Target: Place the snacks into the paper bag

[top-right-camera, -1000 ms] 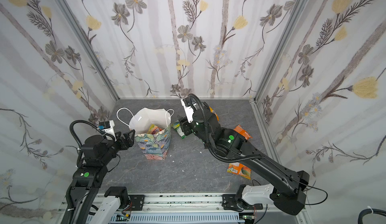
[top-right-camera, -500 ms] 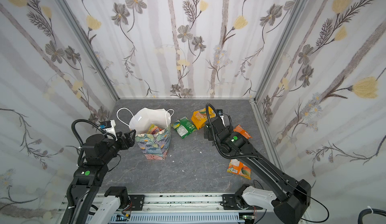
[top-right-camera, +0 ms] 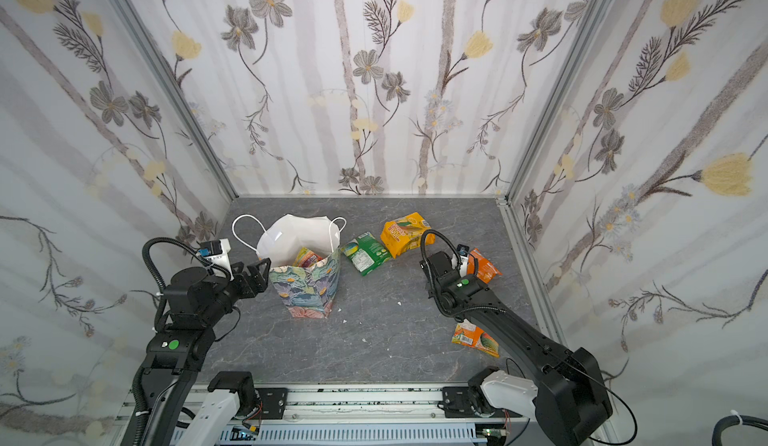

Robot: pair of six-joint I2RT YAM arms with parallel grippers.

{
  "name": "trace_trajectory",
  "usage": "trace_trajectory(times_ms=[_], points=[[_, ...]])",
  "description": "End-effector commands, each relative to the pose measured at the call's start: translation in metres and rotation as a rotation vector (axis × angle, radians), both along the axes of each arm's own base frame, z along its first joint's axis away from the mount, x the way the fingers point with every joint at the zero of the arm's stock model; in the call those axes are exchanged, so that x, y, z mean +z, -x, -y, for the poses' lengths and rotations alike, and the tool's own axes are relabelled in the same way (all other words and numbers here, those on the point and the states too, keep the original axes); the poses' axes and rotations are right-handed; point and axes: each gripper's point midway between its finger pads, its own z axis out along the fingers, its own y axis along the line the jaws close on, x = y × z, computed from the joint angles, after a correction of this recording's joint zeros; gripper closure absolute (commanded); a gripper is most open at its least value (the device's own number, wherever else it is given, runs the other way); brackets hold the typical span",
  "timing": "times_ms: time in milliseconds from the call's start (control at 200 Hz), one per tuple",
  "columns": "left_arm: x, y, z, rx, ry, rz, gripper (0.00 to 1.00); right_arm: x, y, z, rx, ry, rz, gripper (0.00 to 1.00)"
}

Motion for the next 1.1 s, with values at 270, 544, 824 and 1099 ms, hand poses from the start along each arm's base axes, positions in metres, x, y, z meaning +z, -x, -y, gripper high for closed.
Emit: trace_trajectory(times_ms=[270,544,824,1099], points=[[0.006,0.000,0.002,-0.011,0.004,0.024,0.18,-0.043,0.009,0.057,-0.248,-0.176,0.028,0.00],[0.007,0.000,0.001,-0.008,0.003,0.030,0.18,-0.059,0.010,0.063,-0.240,-0.184,-0.003,0.00],[0.006,-0.001,0.001,-0.008,0.002,0.026,0.18,-0.073,0.013,0.048,-0.173,-0.278,-0.013,0.01],[0.005,-0.001,0.002,-0.012,0.003,0.024,0.18,-0.088,0.018,0.021,-0.066,-0.390,-0.068,0.00]])
